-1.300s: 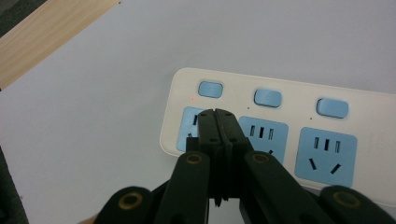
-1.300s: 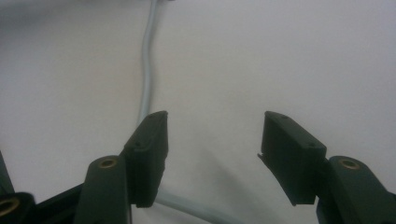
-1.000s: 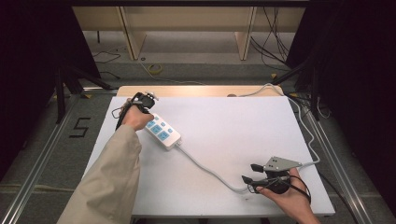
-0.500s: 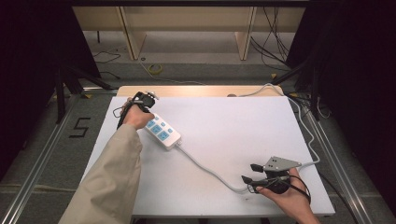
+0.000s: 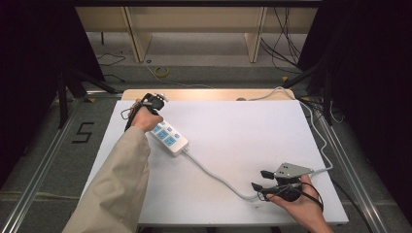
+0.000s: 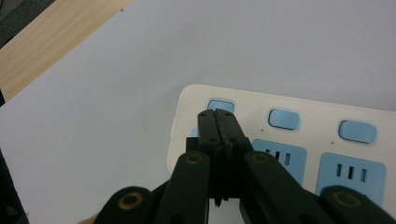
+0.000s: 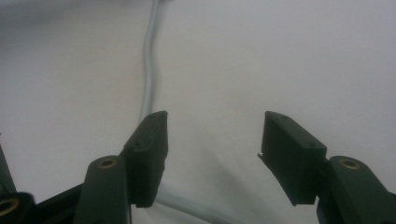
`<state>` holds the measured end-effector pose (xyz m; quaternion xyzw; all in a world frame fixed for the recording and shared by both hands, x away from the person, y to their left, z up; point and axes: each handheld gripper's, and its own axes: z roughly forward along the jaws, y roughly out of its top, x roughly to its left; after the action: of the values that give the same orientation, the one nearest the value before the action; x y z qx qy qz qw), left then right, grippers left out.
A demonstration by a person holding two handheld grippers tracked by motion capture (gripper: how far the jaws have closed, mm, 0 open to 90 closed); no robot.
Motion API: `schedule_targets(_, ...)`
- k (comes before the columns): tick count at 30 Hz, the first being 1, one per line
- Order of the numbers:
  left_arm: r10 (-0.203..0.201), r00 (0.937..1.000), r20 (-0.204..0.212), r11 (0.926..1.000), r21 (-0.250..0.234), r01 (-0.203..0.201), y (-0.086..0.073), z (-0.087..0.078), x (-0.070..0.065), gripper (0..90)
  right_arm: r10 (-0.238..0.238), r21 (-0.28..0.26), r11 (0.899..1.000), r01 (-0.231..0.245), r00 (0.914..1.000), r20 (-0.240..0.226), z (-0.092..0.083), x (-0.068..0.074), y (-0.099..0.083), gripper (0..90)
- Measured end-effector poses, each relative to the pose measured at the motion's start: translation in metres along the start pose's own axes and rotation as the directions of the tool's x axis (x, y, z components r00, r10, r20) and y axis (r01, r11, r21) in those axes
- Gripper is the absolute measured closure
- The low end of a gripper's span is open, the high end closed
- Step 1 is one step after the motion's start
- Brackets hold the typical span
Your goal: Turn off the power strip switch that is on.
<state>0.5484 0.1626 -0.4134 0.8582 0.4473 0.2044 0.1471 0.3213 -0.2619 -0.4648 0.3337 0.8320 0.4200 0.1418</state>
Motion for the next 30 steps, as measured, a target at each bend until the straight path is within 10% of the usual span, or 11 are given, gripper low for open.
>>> schedule_targets(30,0.017,0.9998,-0.007,0.9998,0.01,-0.017,0.015,0.008,-0.001,89.8,-0.004,0.004,1.0,0.004,1.0,-0.003,0.0,0.0,0.0,41.7)
